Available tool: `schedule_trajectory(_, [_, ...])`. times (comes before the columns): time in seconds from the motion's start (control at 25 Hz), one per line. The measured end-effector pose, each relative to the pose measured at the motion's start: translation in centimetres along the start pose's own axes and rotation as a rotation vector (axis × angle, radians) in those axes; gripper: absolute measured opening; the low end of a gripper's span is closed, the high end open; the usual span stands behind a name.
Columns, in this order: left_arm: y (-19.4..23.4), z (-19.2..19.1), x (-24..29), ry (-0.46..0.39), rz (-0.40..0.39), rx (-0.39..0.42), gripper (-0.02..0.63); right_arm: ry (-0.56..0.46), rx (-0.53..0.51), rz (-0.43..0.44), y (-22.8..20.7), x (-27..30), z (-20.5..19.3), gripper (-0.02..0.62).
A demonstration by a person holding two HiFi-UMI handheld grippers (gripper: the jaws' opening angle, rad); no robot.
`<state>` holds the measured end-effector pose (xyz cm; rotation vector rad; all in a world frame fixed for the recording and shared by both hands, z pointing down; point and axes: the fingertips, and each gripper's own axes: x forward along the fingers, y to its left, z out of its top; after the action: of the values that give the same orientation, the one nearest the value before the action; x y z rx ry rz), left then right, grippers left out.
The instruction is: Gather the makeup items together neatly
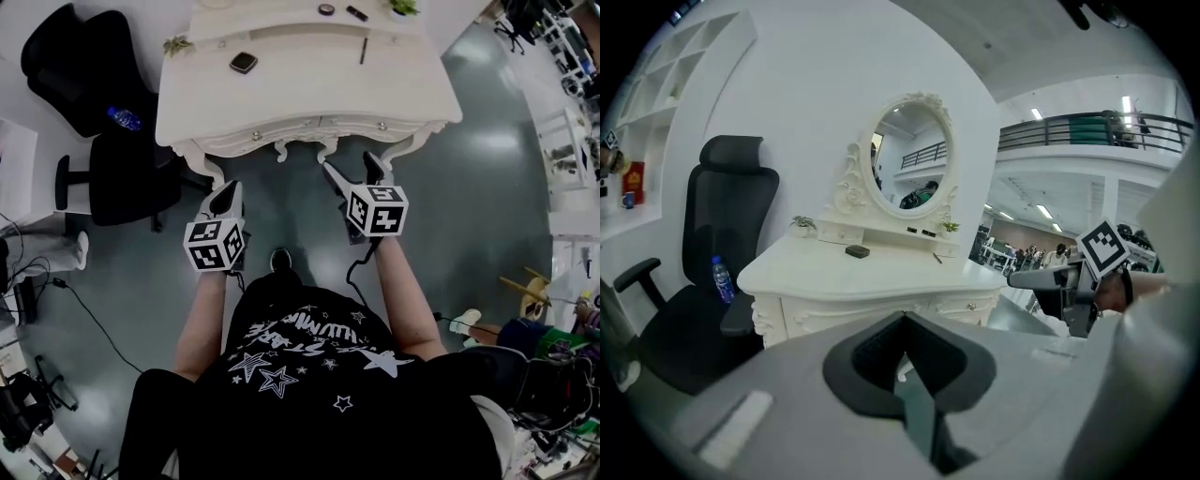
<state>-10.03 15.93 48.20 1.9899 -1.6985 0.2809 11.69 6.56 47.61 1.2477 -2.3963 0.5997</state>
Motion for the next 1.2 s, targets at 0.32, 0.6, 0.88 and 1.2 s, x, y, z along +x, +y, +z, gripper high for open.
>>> schedule_trajectory(0.32, [5.9, 2.4, 3.4, 0.016, 0.02, -0.031, 0.002, 0.034, -0.039, 0.027, 2.3, 6.8, 3.1, 0.43])
schedule_trajectory(0.6, [7.5, 3.4, 5.3, 0.014, 0.093, -0.066, 0.002, 0.054, -0.076, 0.08, 1.7, 10.9, 5.5, 0.43])
schedule_trajectory(0.88, [8.5, 6.3, 7.7, -0.023, 0.217, -0.102, 0.002, 0.074, -0.122, 0.214, 1.1, 17.6, 9.2, 0.43])
schedule_trajectory(1.2, [8.6, 8.8, 11.6, -0.064, 0.352, -0.141, 0.002, 0.1, -0.173, 0.348, -0.3, 24.3, 13.1, 0.425])
